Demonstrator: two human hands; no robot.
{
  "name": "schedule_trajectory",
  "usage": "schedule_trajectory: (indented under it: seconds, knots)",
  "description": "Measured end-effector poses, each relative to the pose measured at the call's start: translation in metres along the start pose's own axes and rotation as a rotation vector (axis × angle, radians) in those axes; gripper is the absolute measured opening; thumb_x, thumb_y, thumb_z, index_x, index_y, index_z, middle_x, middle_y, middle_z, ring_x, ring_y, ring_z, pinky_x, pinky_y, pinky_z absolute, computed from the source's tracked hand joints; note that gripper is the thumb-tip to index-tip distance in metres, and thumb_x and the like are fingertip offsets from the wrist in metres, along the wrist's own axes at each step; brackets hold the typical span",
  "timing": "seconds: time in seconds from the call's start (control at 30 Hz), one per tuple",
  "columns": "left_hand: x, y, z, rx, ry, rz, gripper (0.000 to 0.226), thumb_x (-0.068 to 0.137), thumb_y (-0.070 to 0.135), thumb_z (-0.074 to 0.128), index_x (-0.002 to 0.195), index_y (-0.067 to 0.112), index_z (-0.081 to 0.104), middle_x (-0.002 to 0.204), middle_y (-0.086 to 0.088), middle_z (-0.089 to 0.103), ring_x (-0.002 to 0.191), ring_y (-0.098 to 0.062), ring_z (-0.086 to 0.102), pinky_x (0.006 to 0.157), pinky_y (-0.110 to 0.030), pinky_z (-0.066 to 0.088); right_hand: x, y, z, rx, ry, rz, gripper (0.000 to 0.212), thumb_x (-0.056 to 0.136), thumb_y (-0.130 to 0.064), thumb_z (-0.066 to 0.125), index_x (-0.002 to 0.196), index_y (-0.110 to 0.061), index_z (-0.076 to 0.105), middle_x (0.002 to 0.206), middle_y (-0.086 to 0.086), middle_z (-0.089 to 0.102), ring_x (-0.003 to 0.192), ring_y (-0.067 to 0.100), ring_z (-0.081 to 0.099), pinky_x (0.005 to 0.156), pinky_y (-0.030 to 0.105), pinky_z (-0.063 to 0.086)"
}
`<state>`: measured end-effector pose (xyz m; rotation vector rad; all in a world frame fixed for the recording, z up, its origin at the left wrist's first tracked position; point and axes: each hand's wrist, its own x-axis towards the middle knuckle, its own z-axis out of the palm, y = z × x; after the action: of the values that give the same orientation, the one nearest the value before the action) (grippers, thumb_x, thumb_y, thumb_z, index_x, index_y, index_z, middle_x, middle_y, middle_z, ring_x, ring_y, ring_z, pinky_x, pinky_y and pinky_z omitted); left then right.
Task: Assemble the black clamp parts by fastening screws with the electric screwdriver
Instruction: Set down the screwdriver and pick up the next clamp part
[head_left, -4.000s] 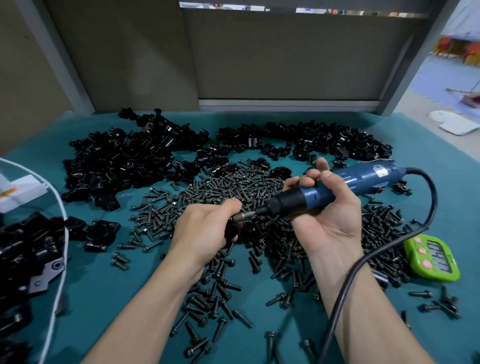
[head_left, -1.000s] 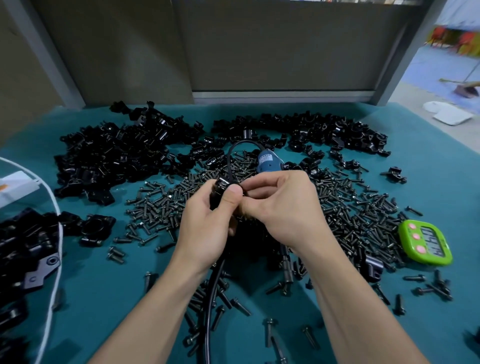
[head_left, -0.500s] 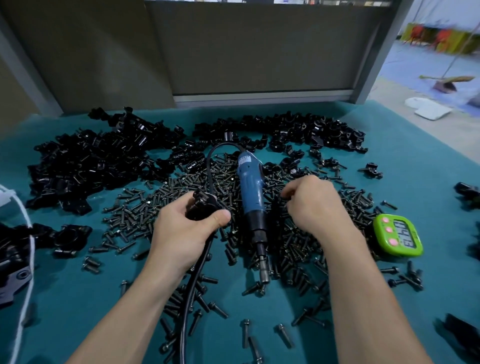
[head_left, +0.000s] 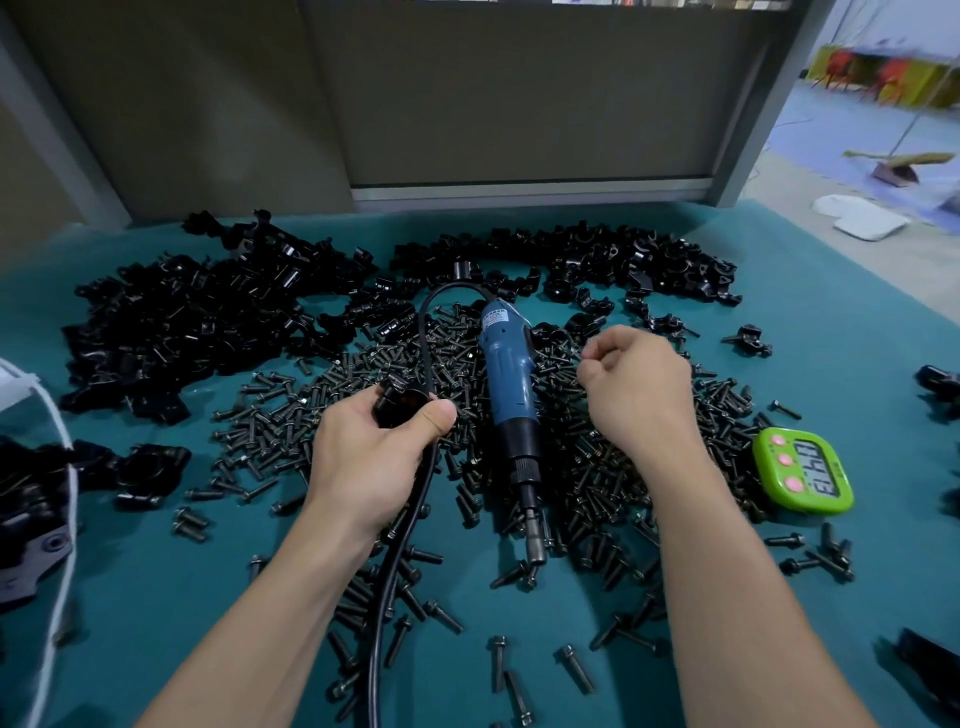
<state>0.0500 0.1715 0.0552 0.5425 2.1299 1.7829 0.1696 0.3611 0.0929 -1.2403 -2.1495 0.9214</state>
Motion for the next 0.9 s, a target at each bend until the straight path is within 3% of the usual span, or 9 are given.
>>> schedule_trajectory:
  seconds: [0.13,0.2,0.27,0.33,0.43,0.6,0.73,0.83,0.9]
  knots:
    - [0.001,0.000,0.000,-0.001,-0.006,0.012,0.024,0.083,0.036,0.086,0.069,0.026,0.069,0.053,0.015,0.060,0.046,-0.003,0.052,0.060,-0.031,0.042,-0.016,-0.022,0.001,0.525,-0.102,0.070,0.026,0.078,0.004,0.069,0.079,-0.021,0.070,0.068,0.010,0.072,0.052,0.014,0.052,0.063,0.035,0.043]
    - [0.001,0.000,0.000,0.008,-0.012,0.022,0.019,0.083,0.037,0.086,0.072,0.031,0.072,0.056,0.016,0.062,0.049,-0.004,0.054,0.061,-0.033,0.044,-0.023,-0.030,0.004,0.683,-0.226,0.066,0.043,0.079,0.011,0.061,0.097,-0.025,0.075,0.064,0.011,0.066,0.048,0.010,0.049,0.058,0.026,0.042]
    - [0.001,0.000,0.001,0.011,-0.019,0.039,0.019,0.082,0.036,0.086,0.071,0.038,0.072,0.055,0.016,0.061,0.049,-0.004,0.053,0.061,-0.034,0.044,-0.028,-0.036,0.005,0.787,-0.332,0.053,0.048,0.080,0.015,0.055,0.102,-0.020,0.079,0.063,0.014,0.059,0.046,0.012,0.040,0.050,0.021,0.036]
    - [0.001,0.000,0.001,0.004,-0.023,0.052,0.021,0.082,0.034,0.087,0.069,0.037,0.071,0.054,0.017,0.060,0.048,-0.004,0.052,0.060,-0.033,0.042,-0.032,-0.041,0.007,0.820,-0.392,0.042,0.034,0.084,0.014,0.055,0.097,-0.010,0.075,0.064,0.015,0.062,0.047,0.015,0.038,0.049,0.022,0.032]
    - [0.001,0.001,0.001,-0.006,-0.034,0.072,0.023,0.083,0.030,0.087,0.068,0.036,0.070,0.054,0.016,0.060,0.048,-0.004,0.052,0.058,-0.030,0.040,-0.037,-0.045,0.011,0.823,-0.418,0.000,0.020,0.091,0.008,0.064,0.092,-0.012,0.061,0.072,0.014,0.072,0.049,0.013,0.052,0.051,0.019,0.043]
    - [0.000,0.002,0.000,-0.023,-0.066,0.117,0.024,0.084,0.025,0.086,0.068,0.034,0.071,0.054,0.015,0.062,0.046,-0.001,0.054,0.048,-0.015,0.039,-0.039,-0.045,0.017,0.794,-0.375,-0.083,0.018,0.080,0.008,0.080,0.076,-0.008,0.074,0.059,0.011,0.066,0.053,0.019,0.062,0.052,0.021,0.050]
    - [-0.001,0.004,-0.001,-0.098,-0.105,0.153,0.023,0.084,0.022,0.086,0.070,0.034,0.073,0.059,0.015,0.065,0.048,0.000,0.057,0.049,-0.013,0.042,-0.040,-0.046,0.018,0.940,-0.450,-0.005,0.015,0.094,0.009,0.065,0.090,0.001,0.077,0.085,0.019,0.077,0.077,0.024,0.075,0.069,0.026,0.061]
    - [-0.002,0.008,-0.002,-0.181,-0.121,0.153,0.016,0.072,0.039,0.086,0.074,0.029,0.074,0.064,0.010,0.066,0.052,-0.007,0.056,0.050,-0.019,0.043,-0.040,-0.047,0.017,1.048,-0.522,0.058,0.016,0.100,0.005,0.057,0.102,0.002,0.072,0.088,0.018,0.077,0.075,0.021,0.076,0.065,0.025,0.061]
    - [-0.002,0.008,-0.002,-0.232,-0.135,0.176,0.032,0.066,0.047,0.083,0.078,0.019,0.072,0.065,-0.002,0.063,0.053,-0.015,0.051,0.049,-0.025,0.042,-0.041,-0.048,0.016,1.081,-0.547,0.079,0.012,0.100,-0.004,0.060,0.101,0.000,0.071,0.083,0.017,0.076,0.067,0.017,0.074,0.060,0.023,0.060]
